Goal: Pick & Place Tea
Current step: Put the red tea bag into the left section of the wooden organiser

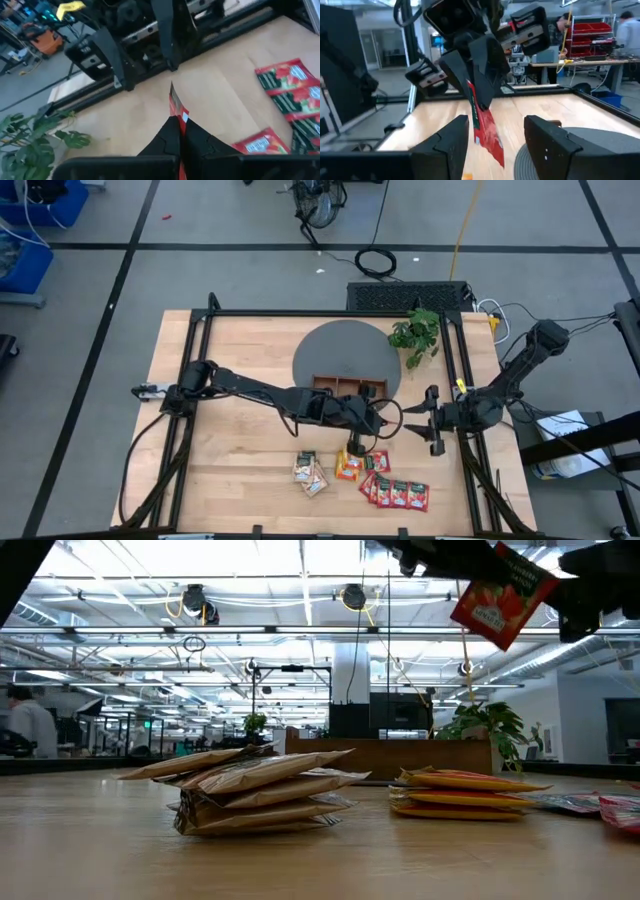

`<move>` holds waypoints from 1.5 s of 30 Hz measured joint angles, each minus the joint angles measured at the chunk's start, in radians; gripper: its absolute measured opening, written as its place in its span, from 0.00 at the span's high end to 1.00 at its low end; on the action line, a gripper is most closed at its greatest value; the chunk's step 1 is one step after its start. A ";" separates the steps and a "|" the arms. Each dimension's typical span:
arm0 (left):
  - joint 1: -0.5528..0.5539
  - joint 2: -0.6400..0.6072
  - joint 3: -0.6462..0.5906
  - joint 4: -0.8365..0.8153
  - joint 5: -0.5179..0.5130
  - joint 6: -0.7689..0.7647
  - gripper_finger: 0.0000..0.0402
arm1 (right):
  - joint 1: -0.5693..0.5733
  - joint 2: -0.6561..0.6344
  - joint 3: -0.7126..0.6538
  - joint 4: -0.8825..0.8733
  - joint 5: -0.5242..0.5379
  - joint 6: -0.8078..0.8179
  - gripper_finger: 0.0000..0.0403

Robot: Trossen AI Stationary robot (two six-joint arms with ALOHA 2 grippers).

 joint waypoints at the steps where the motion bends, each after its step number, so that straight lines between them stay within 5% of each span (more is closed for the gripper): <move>1: 0.001 0.000 0.000 0.009 0.000 -0.001 0.99 | -0.003 0.013 0.000 -0.006 0.000 0.012 0.57; 17: 0.016 0.000 0.000 0.024 -0.024 -0.025 0.99 | -0.102 0.261 0.047 0.124 -0.003 -0.046 0.58; 35: 0.021 0.034 -0.001 0.023 -0.024 -0.050 0.98 | -0.130 0.281 0.050 0.175 -0.047 -0.087 0.60; 40: 0.026 0.034 -0.001 0.024 -0.024 -0.050 0.99 | -0.156 0.304 0.051 0.176 -0.082 -0.068 0.69; 45: 0.025 0.034 -0.001 0.021 -0.024 -0.050 0.99 | -0.166 0.325 0.051 0.175 -0.083 -0.072 0.91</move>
